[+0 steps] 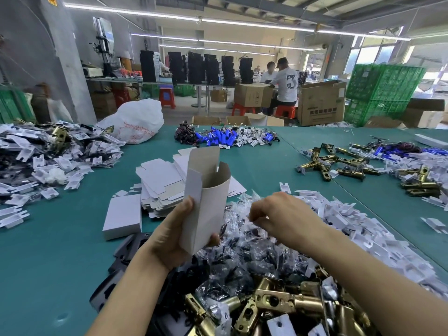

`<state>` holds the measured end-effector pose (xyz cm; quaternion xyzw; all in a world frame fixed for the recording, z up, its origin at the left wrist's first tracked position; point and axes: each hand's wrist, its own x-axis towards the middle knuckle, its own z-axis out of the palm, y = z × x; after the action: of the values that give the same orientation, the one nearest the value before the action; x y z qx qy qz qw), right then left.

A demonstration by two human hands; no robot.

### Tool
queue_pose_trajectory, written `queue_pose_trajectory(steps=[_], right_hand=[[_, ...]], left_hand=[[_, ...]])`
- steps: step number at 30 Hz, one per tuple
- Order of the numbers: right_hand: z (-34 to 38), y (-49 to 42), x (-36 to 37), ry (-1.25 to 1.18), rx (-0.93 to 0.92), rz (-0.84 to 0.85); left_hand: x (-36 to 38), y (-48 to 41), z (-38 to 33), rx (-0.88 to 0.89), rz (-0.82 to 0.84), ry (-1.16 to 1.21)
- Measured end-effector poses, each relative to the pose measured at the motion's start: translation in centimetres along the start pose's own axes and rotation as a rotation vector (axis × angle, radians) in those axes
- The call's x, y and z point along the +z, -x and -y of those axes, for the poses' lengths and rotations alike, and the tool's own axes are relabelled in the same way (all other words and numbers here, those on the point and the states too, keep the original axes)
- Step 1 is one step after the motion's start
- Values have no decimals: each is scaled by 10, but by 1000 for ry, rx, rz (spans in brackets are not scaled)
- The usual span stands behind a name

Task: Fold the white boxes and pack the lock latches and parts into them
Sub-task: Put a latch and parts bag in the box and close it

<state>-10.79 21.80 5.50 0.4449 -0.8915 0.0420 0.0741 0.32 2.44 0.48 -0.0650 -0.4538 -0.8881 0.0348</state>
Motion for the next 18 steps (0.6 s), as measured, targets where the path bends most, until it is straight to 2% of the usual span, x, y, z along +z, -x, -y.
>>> queue_pose_trajectory(steps=[5, 8, 11, 13, 15, 18], right_hand=[[4, 3, 6, 53, -145, 147], [10, 0, 16, 139, -231, 83], [9, -1, 16, 72, -216, 20], [5, 0, 8, -140, -132, 1], [2, 2, -7, -499, -43, -87], [3, 4, -37, -923, -7, -396]], left_hand=[[2, -2, 1, -15, -25, 20], [1, -2, 0, -48, -38, 41], [0, -1, -1, -63, -28, 14], [1, -1, -1, -81, -4, -2], [1, -1, 0, -91, 41, -19], [3, -1, 1, -90, 70, -58]])
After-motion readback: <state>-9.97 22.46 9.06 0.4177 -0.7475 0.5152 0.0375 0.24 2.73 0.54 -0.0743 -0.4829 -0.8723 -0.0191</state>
